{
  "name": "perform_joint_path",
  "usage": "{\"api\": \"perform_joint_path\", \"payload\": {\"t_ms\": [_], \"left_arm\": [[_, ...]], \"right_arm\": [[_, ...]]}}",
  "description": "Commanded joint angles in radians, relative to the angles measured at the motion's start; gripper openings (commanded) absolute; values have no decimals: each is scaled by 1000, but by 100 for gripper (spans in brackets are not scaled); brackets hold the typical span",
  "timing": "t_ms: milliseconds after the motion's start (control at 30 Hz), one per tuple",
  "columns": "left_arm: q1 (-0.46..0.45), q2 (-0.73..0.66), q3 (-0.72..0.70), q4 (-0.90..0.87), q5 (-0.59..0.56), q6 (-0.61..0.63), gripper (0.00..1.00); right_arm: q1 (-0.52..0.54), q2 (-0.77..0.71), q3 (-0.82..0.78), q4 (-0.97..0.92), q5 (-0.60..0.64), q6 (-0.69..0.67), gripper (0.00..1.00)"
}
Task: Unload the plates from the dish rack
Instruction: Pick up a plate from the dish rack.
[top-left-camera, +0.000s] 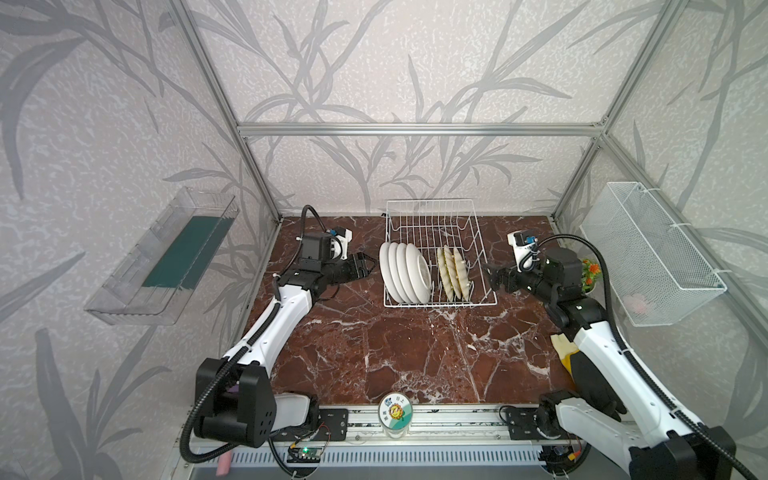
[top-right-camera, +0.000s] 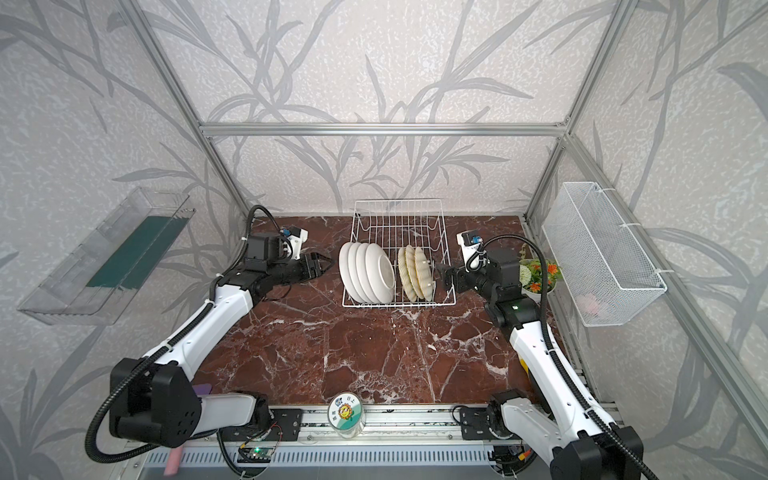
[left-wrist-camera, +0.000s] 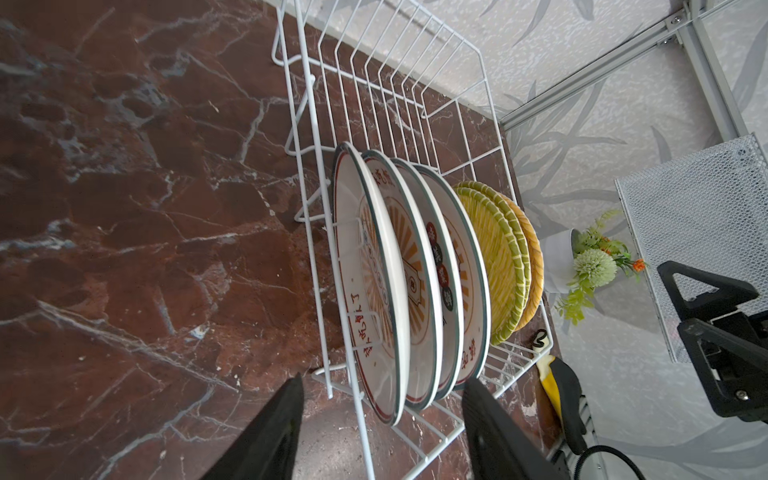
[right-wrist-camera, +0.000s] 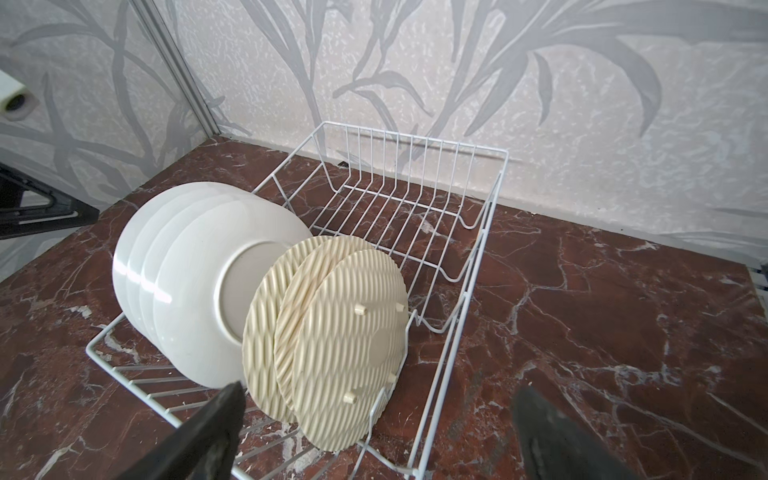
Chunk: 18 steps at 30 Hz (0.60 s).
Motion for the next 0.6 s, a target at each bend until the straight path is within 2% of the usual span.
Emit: {"api": "perform_joint_path", "payload": {"t_ms": [0, 333, 567], "left_arm": [[-25, 26, 37, -42, 24, -35, 60], [-52, 82, 83, -61, 16, -11, 55], [-55, 139, 118, -79, -12, -7, 46]], "right_arm": [[16, -9, 18, -5, -13, -2, 99], [34, -10, -11, 20, 1, 5, 99], [35, -2, -24, 42, 4, 6, 99]]}}
